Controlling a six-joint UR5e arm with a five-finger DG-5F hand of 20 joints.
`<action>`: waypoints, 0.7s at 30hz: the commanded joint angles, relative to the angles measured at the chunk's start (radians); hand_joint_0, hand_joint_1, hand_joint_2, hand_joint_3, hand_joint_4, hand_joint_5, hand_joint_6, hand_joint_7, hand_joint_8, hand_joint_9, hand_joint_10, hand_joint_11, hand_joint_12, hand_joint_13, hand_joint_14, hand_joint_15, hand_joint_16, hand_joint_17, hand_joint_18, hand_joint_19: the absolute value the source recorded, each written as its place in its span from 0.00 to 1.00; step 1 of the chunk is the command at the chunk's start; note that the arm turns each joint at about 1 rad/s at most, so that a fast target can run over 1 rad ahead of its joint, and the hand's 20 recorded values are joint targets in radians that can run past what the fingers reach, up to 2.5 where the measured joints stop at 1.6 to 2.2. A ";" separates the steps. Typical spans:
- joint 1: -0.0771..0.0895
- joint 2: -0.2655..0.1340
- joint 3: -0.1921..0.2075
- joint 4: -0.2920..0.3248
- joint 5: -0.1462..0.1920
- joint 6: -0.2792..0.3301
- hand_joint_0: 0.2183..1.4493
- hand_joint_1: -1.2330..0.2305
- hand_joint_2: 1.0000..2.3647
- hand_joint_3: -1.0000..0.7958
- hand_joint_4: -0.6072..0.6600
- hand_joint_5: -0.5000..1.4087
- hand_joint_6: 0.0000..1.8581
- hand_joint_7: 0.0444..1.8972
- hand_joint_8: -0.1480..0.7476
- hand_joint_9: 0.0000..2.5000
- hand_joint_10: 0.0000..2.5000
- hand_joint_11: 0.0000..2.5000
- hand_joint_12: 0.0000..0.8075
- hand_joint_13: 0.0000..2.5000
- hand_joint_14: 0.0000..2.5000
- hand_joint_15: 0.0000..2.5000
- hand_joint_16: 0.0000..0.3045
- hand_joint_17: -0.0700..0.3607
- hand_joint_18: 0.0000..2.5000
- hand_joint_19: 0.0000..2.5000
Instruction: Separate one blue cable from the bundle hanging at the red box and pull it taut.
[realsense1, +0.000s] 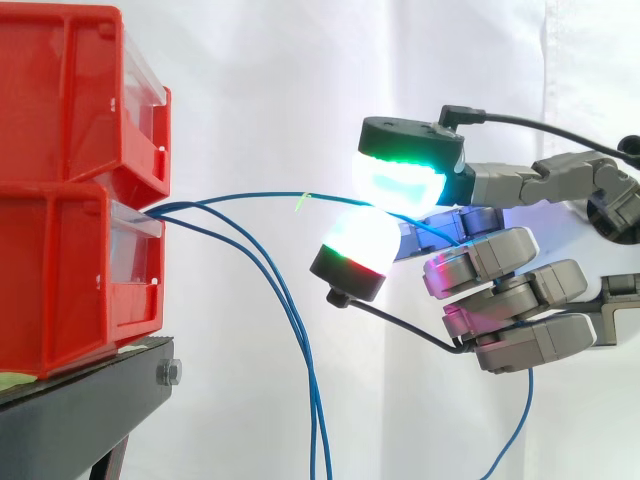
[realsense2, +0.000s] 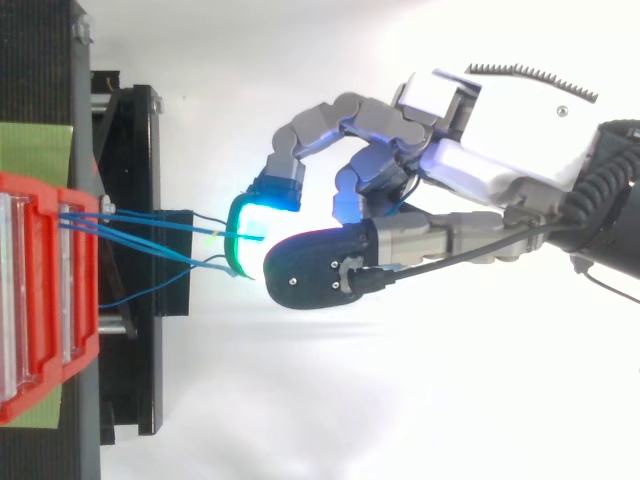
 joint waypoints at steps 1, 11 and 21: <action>0.000 0.005 0.000 -0.014 0.000 -0.001 0.42 0.37 0.00 0.31 0.46 0.14 0.53 0.47 0.41 0.38 0.36 0.54 0.35 0.39 1.00 0.43 0.12 0.36 0.55 0.84; -0.005 0.005 0.000 -0.013 0.009 -0.001 0.27 0.43 0.00 0.28 0.56 0.15 0.51 0.45 0.44 0.39 0.34 0.54 0.37 0.40 1.00 0.41 0.13 0.37 0.55 0.83; -0.023 0.005 -0.002 -0.013 0.003 0.001 0.33 0.48 0.00 0.30 0.54 0.15 0.51 0.47 0.42 0.41 0.30 0.56 0.37 0.41 1.00 0.42 0.12 0.35 0.55 0.84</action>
